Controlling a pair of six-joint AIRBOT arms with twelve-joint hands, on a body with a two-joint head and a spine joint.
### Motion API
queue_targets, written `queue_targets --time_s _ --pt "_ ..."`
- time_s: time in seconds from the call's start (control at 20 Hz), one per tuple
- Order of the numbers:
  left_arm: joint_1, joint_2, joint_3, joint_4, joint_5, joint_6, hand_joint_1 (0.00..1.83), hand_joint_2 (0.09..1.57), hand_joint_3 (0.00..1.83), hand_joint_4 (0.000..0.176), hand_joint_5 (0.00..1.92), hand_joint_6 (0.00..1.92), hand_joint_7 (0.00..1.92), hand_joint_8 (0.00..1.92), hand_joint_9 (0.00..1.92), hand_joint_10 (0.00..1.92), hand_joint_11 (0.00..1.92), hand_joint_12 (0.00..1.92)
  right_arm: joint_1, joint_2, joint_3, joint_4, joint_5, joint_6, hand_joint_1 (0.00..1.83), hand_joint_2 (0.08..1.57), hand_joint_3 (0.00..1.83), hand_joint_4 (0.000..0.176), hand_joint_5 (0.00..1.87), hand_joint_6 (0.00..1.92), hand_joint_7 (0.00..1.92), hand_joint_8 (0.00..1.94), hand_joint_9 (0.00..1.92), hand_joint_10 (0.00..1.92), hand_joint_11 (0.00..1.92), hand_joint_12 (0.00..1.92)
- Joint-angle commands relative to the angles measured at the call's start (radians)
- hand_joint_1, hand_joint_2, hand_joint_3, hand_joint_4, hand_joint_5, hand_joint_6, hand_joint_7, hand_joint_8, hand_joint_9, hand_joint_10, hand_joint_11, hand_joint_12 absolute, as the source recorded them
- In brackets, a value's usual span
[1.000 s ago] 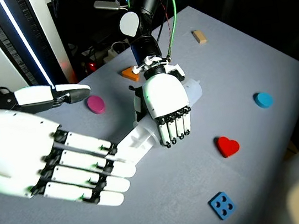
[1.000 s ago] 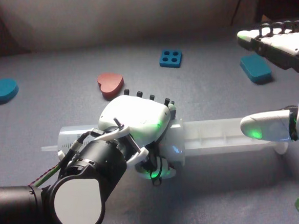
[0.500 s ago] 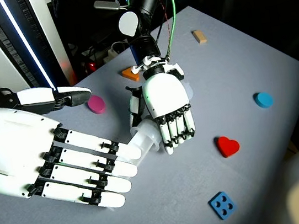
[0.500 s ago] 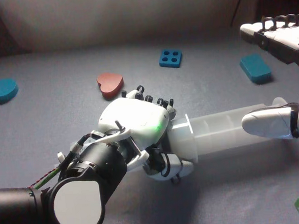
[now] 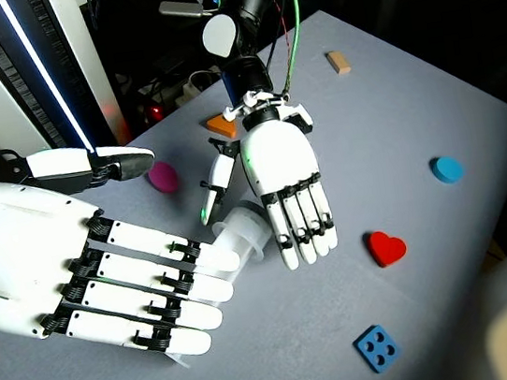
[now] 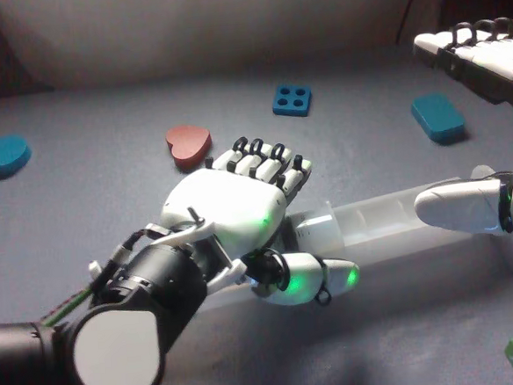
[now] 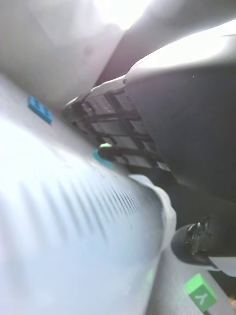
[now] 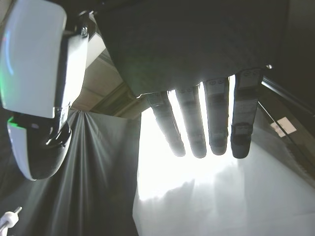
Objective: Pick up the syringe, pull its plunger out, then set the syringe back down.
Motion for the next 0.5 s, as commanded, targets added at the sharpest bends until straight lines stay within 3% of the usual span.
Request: queue_targets --time_s 0.0,0.05,0.45 --pt "-0.016 0.010 -0.003 0.057 0.060 -0.002 0.04 1.01 0.00 0.000 0.06 0.00 0.00 0.00 0.00 0.00 0.00 0.17 0.003 -0.002 -0.001 -0.023 0.116 0.003 0.26 0.88 0.00 0.000 0.00 0.00 0.00 0.00 0.00 0.00 0.00 0.12" --pt "-0.025 0.025 -0.009 0.069 0.053 -0.002 0.04 1.01 0.00 0.000 0.07 0.00 0.01 0.00 0.01 0.00 0.00 0.24 0.003 -0.002 -0.001 -0.021 0.116 0.003 0.26 0.88 0.00 0.000 0.00 0.00 0.00 0.00 0.00 0.00 0.00 0.12" --pt "-0.137 0.112 -0.038 0.088 0.000 0.021 0.03 1.02 0.00 0.000 0.06 0.00 0.00 0.00 0.01 0.00 0.00 0.24 0.038 -0.008 -0.001 0.028 0.076 0.003 0.24 0.89 0.00 0.000 0.00 0.00 0.00 0.00 0.00 0.00 0.00 0.18"
